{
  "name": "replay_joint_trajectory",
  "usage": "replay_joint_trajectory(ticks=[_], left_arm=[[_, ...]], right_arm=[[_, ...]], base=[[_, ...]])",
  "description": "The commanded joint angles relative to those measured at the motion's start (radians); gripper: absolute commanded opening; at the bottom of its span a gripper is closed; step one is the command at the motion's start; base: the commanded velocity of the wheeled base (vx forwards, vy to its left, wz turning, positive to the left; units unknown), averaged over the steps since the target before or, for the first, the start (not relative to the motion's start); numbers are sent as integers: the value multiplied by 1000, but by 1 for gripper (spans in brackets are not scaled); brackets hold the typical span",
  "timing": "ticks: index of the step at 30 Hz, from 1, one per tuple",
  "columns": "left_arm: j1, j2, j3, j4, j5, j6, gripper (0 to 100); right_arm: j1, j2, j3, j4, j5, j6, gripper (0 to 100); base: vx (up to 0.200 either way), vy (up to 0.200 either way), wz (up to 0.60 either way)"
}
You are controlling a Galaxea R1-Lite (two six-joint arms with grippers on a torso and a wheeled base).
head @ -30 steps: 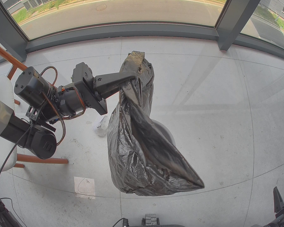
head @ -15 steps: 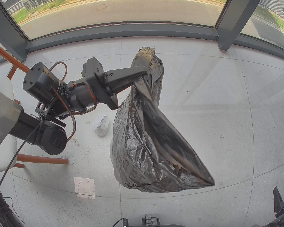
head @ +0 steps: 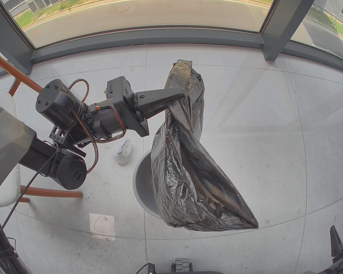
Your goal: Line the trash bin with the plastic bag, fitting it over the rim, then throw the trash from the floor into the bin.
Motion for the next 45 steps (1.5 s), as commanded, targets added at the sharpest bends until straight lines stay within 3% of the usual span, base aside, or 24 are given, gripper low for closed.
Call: replay_joint_trajectory(ticks=[1,4,8,12,14,15,18,25,28,29,30,33,37,45], left_arm=[[7,-9,112,-18,-3,162,0],[22,-17,238,-18,0,354,0],[20,-61,346,-18,26,489,0],[4,-75,434,-18,167,616,0],[-4,-75,442,-18,184,630,0],[-46,-76,479,-13,281,679,0],[-93,-96,507,-7,354,684,0],[-150,-156,485,183,380,736,0],[-167,-234,439,482,400,808,0],[-167,-244,430,518,403,814,0],[-168,-291,364,734,436,870,0],[-170,-314,215,1047,517,980,0],[-185,-314,99,1272,601,1101,0],[-201,-316,-33,1567,629,1339,0]], right_arm=[[0,-10,17,0,1,1,100],[0,-9,17,0,1,4,100],[0,-9,17,0,1,4,100],[0,-9,17,1,1,3,100],[0,-9,17,1,1,3,100],[0,-9,17,1,1,3,100],[0,-9,17,1,1,1,100],[0,-9,17,1,1,1,100],[0,-9,17,1,1,1,100],[0,-9,17,1,1,1,100],[0,-9,17,1,1,1,100],[0,-9,17,1,1,1,100],[0,-9,17,1,1,1,100],[0,-9,17,1,1,-5,100]], base=[[0,0,0],[0,0,0],[0,0,0],[0,0,0],[0,0,0],[0,0,0],[0,0,0],[0,0,0],[0,0,0],[0,0,0],[0,0,0],[0,0,0],[0,0,0],[0,0,0]])
